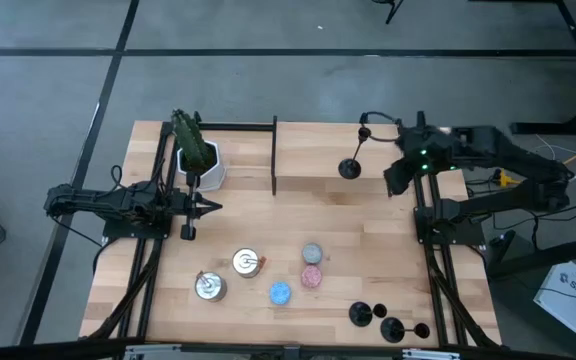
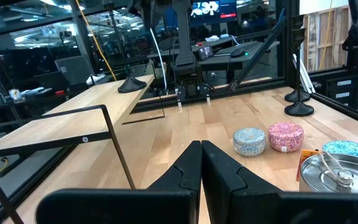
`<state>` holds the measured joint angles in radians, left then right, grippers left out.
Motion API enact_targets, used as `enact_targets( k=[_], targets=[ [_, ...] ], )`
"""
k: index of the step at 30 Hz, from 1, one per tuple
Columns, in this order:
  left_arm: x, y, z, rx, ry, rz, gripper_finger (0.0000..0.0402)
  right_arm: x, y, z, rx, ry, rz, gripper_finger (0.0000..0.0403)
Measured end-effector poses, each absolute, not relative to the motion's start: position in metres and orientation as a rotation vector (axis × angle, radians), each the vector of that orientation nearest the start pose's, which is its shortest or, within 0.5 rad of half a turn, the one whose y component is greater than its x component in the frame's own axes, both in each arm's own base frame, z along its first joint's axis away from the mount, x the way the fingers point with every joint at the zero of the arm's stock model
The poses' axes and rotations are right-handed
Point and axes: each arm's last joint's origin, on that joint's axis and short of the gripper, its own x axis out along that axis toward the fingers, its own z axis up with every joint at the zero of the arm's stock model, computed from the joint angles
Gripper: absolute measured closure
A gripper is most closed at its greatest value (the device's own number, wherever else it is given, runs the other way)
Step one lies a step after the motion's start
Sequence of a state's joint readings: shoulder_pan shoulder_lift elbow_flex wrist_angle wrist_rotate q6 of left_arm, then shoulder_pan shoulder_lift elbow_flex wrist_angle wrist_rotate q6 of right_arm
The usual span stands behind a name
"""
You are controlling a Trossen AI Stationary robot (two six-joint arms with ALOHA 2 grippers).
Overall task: Pick & Place candle stick holders
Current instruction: Put the right black candle holder on the shelf
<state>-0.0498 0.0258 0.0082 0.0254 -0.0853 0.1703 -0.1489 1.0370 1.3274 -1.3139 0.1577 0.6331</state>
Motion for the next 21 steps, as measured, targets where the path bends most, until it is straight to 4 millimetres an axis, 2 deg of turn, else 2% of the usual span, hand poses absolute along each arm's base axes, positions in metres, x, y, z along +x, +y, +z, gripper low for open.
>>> enact_targets(
  k=[4,8,15,21],
  targets=[
    [0.099,-0.002,0.167,0.170,-0.005,0.036,0.0398,0.168,-0.021,0.351,0.533,0.914,-0.541,0.0249],
    [0.099,-0.002,0.167,0.170,-0.005,0.036,0.0398,0.181,-0.016,0.335,0.513,0.905,-0.500,0.0249],
    [0.099,-0.002,0.167,0.170,-0.005,0.036,0.0398,0.192,-0.011,0.326,0.410,0.778,-0.567,0.0249],
    [0.099,-0.002,0.167,0.170,-0.005,0.036,0.0398,0.192,-0.013,0.322,0.441,0.718,-0.706,0.0249]
  ],
)
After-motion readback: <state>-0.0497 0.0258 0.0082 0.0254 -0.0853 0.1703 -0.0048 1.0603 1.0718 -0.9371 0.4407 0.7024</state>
